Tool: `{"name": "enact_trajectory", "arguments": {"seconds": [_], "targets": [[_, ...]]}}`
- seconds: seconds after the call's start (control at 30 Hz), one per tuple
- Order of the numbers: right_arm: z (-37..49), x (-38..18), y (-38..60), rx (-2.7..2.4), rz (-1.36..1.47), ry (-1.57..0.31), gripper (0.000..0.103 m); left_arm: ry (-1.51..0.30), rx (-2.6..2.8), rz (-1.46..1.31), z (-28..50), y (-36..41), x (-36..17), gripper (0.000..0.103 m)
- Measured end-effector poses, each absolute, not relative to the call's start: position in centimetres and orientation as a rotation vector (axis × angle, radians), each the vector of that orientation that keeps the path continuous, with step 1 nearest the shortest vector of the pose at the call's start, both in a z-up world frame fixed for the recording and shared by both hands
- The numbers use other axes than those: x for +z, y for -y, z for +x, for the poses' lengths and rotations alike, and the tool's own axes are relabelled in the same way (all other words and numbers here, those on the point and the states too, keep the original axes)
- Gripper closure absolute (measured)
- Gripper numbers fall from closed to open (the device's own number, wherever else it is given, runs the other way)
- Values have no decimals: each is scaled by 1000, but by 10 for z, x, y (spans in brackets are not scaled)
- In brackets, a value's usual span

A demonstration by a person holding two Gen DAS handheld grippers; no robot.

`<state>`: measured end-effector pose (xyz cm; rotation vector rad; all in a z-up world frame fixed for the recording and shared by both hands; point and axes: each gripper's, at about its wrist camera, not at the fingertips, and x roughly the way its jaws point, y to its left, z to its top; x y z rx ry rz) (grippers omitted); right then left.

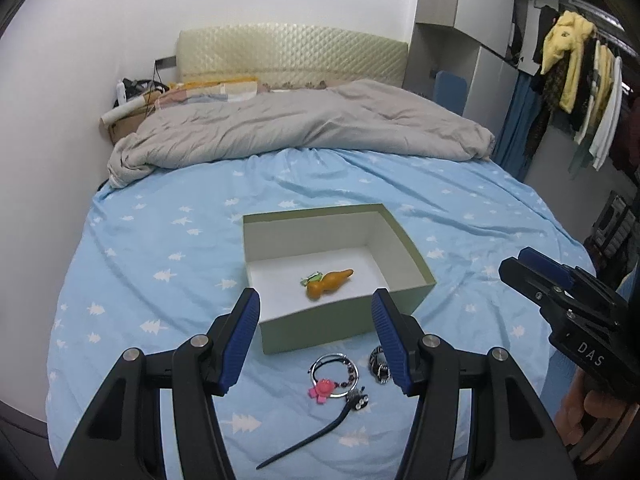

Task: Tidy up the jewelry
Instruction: 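Move both open tools back from the box toward the remaining jewelry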

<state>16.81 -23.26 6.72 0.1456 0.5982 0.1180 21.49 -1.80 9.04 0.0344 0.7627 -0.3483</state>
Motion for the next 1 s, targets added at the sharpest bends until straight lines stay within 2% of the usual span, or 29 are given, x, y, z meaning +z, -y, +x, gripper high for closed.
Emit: {"name": "enact_trajectory", "arguments": {"seconds": [0.27, 0.53, 1.0], "targets": [[127, 61, 231, 106, 166, -552, 59, -731, -346, 15, 173, 8, 80, 44], [95, 32, 233, 98, 176, -546, 59, -733, -356, 12, 152, 6, 61, 44], [54, -26, 219, 106, 161, -592, 58, -799, -347, -10, 116, -15, -5, 44]]}}
